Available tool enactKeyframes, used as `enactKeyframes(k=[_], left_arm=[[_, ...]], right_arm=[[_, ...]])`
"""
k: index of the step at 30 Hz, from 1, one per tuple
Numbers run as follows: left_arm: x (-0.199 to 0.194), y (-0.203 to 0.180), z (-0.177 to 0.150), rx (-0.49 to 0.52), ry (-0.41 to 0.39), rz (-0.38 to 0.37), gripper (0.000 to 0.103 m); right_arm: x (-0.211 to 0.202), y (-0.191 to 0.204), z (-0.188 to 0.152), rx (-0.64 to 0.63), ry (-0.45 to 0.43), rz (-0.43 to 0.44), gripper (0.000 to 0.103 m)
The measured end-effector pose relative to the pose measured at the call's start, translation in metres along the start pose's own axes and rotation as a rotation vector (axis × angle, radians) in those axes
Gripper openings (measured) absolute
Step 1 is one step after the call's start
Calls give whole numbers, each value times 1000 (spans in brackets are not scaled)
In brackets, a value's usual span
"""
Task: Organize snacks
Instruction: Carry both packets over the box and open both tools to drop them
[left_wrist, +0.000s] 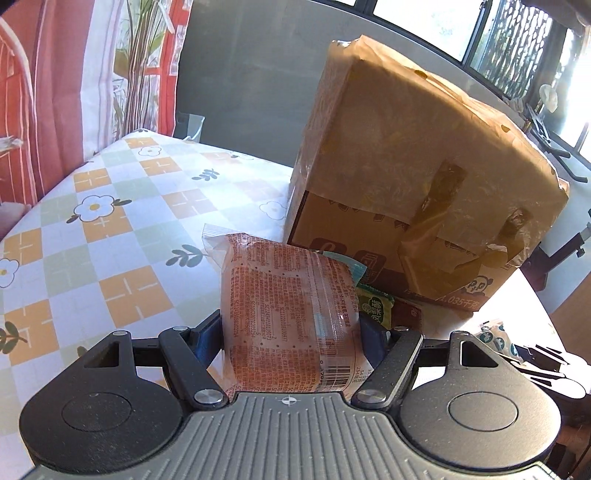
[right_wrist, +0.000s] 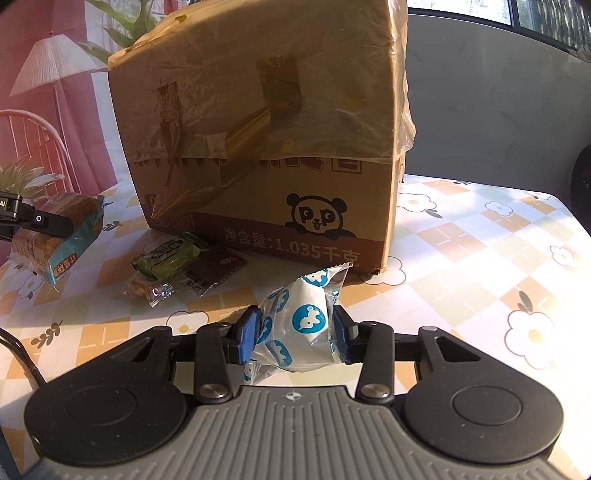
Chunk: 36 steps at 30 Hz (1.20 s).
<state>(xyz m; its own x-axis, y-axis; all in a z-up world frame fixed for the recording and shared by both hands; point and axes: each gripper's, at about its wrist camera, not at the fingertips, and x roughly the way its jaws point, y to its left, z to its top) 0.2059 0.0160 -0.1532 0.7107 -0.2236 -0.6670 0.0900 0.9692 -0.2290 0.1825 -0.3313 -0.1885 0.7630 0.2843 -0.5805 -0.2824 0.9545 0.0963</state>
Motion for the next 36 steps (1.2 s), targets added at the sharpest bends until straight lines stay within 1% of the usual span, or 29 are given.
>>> enactKeyframes(k=[3, 4, 6, 9, 15, 18, 22, 23, 25, 28, 29, 30, 32, 34, 36], left_arm=[[-9, 3, 4, 3, -29, -17, 76], [-13, 3, 6, 10, -45, -32, 76], [-21, 1, 14, 33, -71, -66, 76], [-35, -3, 29, 86, -118, -92, 76], [-59, -17, 75, 104, -228, -138, 76], [-63, -26, 97, 81, -268, -167, 76], [-66, -44, 125, 73, -335, -205, 76], [-64, -48, 131, 80, -352, -217, 76], [-60, -59, 142, 106, -374, -217, 76], [-44, -76, 157, 132, -395, -199, 76], [-38, -80, 162, 129, -403, -206, 76], [-31, -87, 166, 121, -408, -228, 76], [-14, -97, 173, 110, -396, -246, 76], [5, -114, 177, 148, -394, -204, 76], [21, -129, 178, 185, -393, -169, 76]], right_arm=[[-10, 2, 2, 23, -15, -4, 38], [-14, 4, 5, 19, -25, -7, 38], [-25, 8, 13, 3, -63, -8, 38], [-43, 15, 30, -24, -135, 0, 38], [-78, 21, 73, -56, -287, 17, 38], [-81, 20, 95, -70, -329, 24, 38], [-84, 16, 117, -34, -401, 51, 38], [-85, 14, 122, -24, -421, 64, 38], [-82, 11, 132, -15, -440, 80, 38], [-70, 6, 148, -23, -439, 82, 38], [-65, 5, 154, -23, -440, 76, 38], [-61, 4, 160, -16, -444, 71, 38], [-49, 0, 173, 28, -446, 62, 38], [-35, -7, 183, 75, -431, 48, 38], [-21, -10, 189, 96, -410, 14, 38]])
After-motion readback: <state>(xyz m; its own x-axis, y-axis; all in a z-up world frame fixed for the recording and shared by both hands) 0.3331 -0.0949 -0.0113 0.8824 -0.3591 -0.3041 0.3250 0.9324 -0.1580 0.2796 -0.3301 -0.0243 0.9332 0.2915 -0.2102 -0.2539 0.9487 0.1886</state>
